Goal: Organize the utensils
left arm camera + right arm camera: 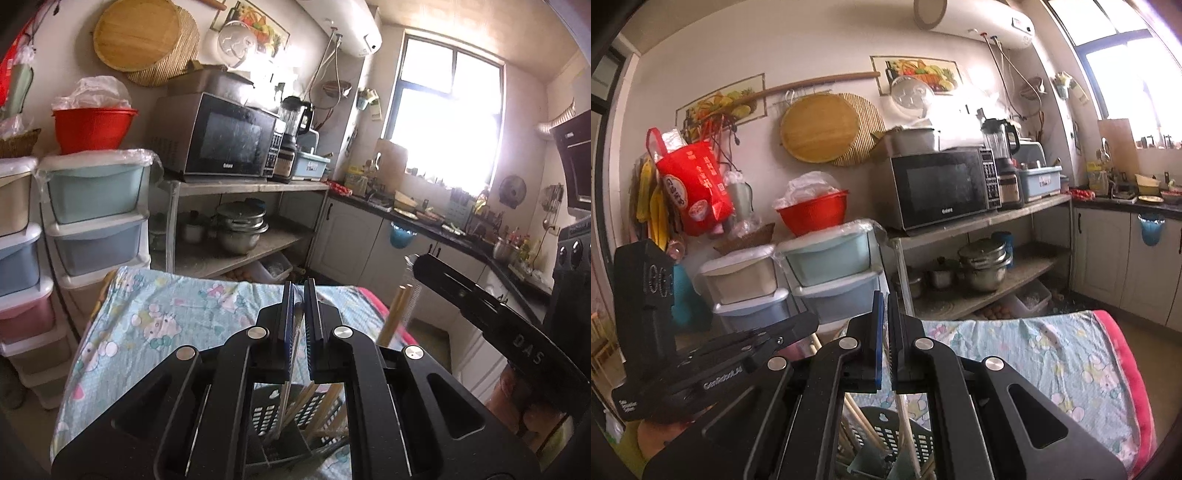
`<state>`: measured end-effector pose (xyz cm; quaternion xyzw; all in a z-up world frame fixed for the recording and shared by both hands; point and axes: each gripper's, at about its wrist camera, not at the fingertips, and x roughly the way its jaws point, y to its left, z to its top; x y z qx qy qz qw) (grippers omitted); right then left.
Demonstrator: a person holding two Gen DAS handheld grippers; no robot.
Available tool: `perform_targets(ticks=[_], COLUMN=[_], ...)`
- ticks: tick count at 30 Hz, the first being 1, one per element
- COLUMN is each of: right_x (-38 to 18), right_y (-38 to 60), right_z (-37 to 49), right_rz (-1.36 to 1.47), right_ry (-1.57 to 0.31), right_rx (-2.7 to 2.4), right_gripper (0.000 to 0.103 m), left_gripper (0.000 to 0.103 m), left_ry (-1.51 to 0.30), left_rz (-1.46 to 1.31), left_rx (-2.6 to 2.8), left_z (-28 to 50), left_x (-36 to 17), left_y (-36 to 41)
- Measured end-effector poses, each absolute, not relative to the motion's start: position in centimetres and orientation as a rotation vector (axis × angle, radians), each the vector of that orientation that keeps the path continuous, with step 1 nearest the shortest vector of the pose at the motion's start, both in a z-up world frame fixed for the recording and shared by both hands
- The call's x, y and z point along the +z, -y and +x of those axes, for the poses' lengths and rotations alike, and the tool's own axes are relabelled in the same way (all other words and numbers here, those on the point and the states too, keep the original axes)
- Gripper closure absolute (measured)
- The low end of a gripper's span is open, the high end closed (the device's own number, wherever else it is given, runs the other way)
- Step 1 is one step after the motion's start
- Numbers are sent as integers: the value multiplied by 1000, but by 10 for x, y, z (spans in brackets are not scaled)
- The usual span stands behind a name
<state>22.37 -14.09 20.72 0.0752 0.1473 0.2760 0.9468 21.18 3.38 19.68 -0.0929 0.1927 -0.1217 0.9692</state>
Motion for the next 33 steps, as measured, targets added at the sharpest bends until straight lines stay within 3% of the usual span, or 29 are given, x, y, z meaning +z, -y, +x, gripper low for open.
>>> perform_targets(ticks=[8,10,13,15,19,24,29,33], right_x=[179,173,162,156,145,136,128,122], right_y=[137,139,144,148,156,165,174,177], right_z=[223,221,216,211,202,187,173,159], right_rz=[142,142,147,144,148,145,139,114], right_ry=[-350,-369,-385,-392,-409,-420,-438,-437], right_rx=[550,545,539,531,522,510,503,496], right_gripper=[99,83,77,75,69,62,58,49], left_gripper=[100,100,97,75,65,43,29,16], left_ry=[-428,-438,-461,-472,-478,-485,-490,-489], left_rz=[-161,-152,-142,-138,-126,-125,-119,-117], left_rx=[-233,-227,-218,-212,-205,-200,-203,-205], left_z=[213,212,210,206,195,181,165,153], left_x=[172,166,155,149,141,134,127,121], left_y=[-30,-28,-26,-26,-25,-25,-22,-21])
